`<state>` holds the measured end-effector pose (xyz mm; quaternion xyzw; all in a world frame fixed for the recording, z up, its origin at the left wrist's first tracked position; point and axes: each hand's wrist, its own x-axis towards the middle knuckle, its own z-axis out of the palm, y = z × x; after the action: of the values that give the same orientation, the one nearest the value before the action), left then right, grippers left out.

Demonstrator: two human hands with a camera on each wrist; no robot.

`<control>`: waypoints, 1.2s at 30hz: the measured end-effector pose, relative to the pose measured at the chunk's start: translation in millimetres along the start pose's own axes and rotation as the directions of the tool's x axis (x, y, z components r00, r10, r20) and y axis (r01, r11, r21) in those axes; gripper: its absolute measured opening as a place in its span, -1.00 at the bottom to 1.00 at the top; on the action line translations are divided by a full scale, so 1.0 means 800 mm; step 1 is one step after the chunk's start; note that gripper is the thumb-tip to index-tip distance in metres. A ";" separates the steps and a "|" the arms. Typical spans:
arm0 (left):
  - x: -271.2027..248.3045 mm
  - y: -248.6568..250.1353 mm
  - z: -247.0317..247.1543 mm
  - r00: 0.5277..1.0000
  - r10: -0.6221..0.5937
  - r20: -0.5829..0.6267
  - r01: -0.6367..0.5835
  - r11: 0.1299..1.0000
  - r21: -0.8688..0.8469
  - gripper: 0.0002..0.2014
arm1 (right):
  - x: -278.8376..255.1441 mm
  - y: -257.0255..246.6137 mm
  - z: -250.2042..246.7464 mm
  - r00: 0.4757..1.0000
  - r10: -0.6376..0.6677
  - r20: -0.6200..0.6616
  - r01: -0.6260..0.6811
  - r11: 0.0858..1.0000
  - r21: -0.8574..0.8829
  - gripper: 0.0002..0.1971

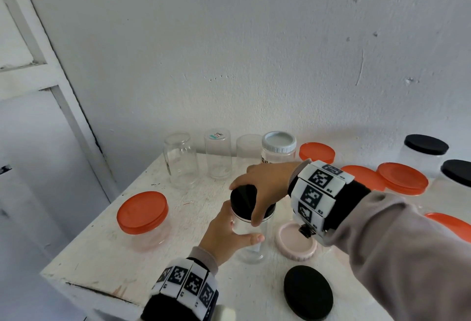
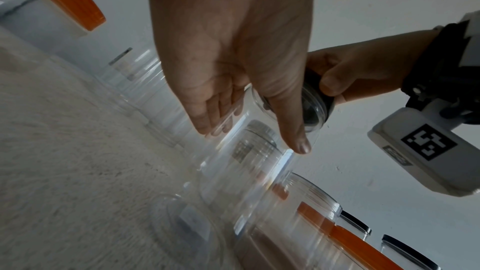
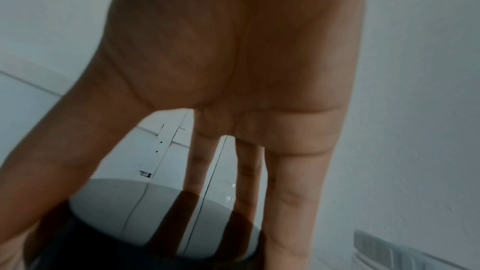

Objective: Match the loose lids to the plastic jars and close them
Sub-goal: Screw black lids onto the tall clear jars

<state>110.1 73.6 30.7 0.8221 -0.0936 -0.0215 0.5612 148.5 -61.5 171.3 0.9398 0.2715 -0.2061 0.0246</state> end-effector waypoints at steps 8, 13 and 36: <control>0.001 -0.002 0.001 1.000 0.000 0.002 0.000 1.000 -0.007 -0.24 | 0.011 -0.001 0.020 0.976 0.126 -0.175 -0.124 0.992 0.021 -0.25; 0.002 -0.002 0.000 1.000 0.001 0.005 -0.001 1.000 0.011 -0.21 | 0.003 -0.001 0.010 0.992 0.123 -0.023 -0.123 0.992 -0.013 -0.12; 0.000 0.001 0.003 1.000 0.003 -0.008 -0.003 1.000 0.020 -0.20 | -0.003 0.000 0.003 0.999 0.037 0.019 -0.038 0.998 0.055 0.00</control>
<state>109.8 71.1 30.3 0.8276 -0.0929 -0.0166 0.5534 146.0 -63.2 170.4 0.9432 0.2476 -0.2216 0.0048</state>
